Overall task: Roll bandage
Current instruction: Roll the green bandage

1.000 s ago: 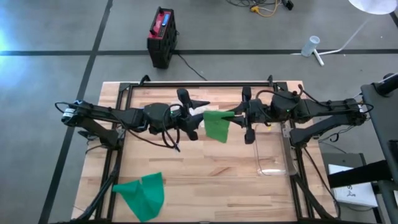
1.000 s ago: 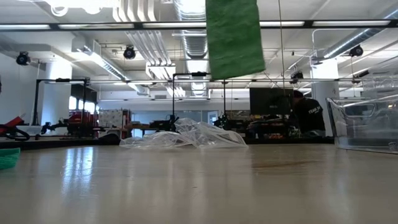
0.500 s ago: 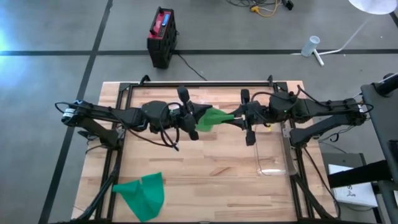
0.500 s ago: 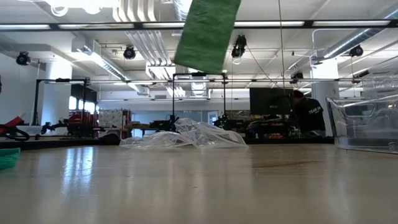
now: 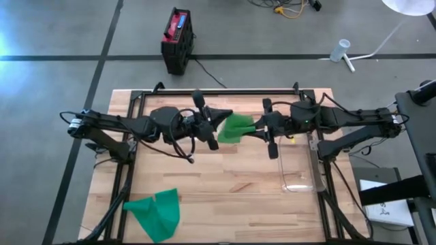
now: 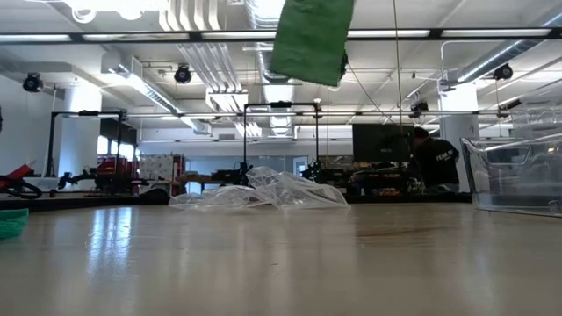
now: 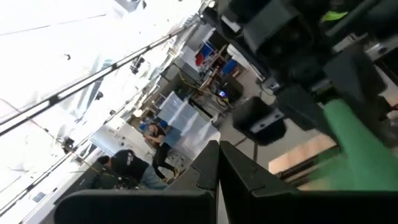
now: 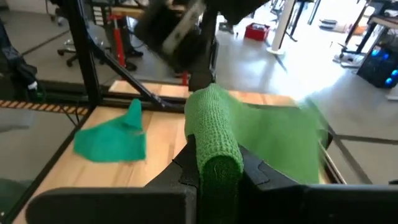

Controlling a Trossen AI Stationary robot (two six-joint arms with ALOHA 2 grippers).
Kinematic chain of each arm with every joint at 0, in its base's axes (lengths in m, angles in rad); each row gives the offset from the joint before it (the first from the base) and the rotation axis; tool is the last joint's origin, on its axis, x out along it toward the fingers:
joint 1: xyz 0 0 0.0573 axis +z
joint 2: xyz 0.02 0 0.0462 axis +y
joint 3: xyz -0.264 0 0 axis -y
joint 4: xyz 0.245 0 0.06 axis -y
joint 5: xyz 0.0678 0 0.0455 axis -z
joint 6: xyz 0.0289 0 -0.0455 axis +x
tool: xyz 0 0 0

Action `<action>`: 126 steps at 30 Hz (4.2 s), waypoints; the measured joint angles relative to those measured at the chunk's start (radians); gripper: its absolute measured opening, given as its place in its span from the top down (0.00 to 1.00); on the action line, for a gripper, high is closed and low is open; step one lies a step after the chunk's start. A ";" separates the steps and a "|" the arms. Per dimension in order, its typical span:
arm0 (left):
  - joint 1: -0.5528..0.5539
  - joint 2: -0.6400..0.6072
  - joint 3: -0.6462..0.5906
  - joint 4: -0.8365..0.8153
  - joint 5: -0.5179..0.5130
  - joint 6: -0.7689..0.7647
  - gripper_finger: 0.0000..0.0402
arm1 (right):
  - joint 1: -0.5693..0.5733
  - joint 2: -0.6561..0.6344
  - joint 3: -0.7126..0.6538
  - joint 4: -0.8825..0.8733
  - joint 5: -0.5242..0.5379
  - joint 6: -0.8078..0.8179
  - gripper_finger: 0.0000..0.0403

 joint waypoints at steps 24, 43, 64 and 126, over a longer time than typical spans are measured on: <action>0.022 -0.029 -0.061 -0.110 0.003 -0.126 0.95 | -0.001 -0.061 0.001 0.086 0.127 -0.042 0.92; 0.109 -0.068 -0.064 -0.319 0.330 -0.352 0.48 | 0.002 -0.064 -0.193 0.549 0.048 -0.416 0.92; 0.113 -0.046 -0.064 -0.166 0.543 -0.740 0.44 | 0.001 0.015 -0.151 0.561 0.071 -0.909 0.92; 0.129 -0.047 -0.118 -0.129 0.542 -0.493 0.93 | 0.027 0.009 -0.062 0.320 0.130 -0.430 0.31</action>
